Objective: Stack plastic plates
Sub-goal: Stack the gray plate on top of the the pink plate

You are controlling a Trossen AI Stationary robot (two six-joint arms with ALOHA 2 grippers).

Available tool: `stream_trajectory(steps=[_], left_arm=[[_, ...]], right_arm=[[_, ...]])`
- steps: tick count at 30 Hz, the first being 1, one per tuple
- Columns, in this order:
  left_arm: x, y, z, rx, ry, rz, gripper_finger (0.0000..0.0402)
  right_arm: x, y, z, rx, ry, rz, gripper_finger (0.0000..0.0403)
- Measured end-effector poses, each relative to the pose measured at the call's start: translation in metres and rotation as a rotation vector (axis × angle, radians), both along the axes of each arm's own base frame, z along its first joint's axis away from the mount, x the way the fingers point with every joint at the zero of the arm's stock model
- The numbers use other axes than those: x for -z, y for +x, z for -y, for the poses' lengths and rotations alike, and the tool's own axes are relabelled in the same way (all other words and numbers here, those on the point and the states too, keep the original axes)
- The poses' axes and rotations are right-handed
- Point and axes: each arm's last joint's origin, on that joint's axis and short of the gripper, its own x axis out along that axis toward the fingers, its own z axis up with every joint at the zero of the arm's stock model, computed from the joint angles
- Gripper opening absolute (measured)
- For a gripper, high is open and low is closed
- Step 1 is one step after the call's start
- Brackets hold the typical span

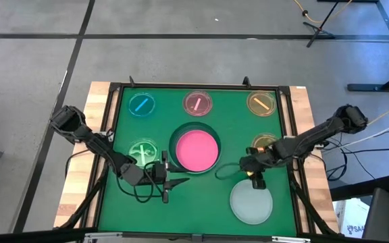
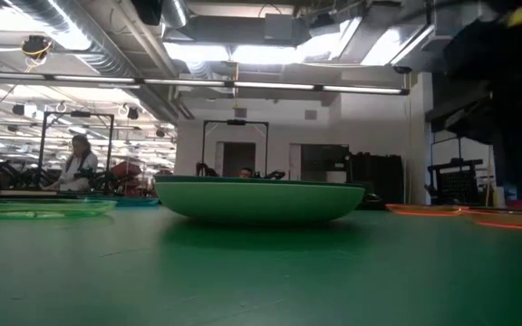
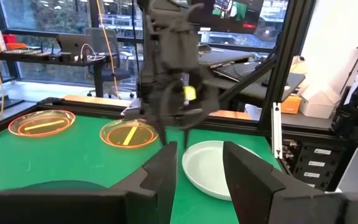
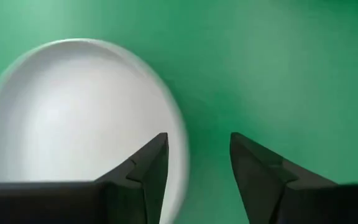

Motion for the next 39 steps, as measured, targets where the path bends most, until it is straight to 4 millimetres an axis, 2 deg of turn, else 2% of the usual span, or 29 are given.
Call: stream_trajectory(steps=[2,6,9,16,19,23,26,28,31,39], left_arm=[[0.0,0.0,0.0,0.0,0.001,-0.002,0.0123],[0.001,0.0,0.0,0.001,0.005,-0.008,0.0123],[0.001,0.0,0.0,0.0,0.006,-0.009,0.0123],[0.001,0.0,0.0,0.0,0.007,-0.011,0.0123],[0.001,0.0,0.0,0.0,0.006,-0.011,0.0123],[0.002,0.0,0.0,0.0,0.006,-0.014,0.0123],[0.002,0.0,0.0,0.0,0.008,-0.015,0.0123],[0.002,0.0,0.0,0.0,0.008,-0.015,0.0123],[0.002,0.0,0.0,0.0,0.007,-0.015,0.0123],[0.002,0.0,0.0,-0.001,-0.015,-0.012,0.0123]], right_arm=[[0.001,-0.001,-0.01,-0.014,0.002,0.017,0.0166],[0.008,-0.006,-0.021,-0.002,-0.131,0.04,0.0167],[0.016,-0.005,-0.025,-0.002,-0.193,0.034,0.0167],[0.04,0.002,-0.03,-0.024,-0.219,-0.051,0.0165],[0.045,0.005,-0.032,-0.033,-0.224,-0.066,0.0144],[0.048,0.006,-0.032,-0.052,-0.235,-0.07,0.008],[0.044,0.005,-0.032,-0.076,-0.242,-0.064,0.0025],[0.04,0.005,-0.032,-0.083,-0.242,-0.058,0.0009],[0.03,0.005,-0.031,-0.097,-0.255,-0.047,0.0019],[-0.024,0.016,-0.03,-0.083,-0.269,0.151,0.0006]])
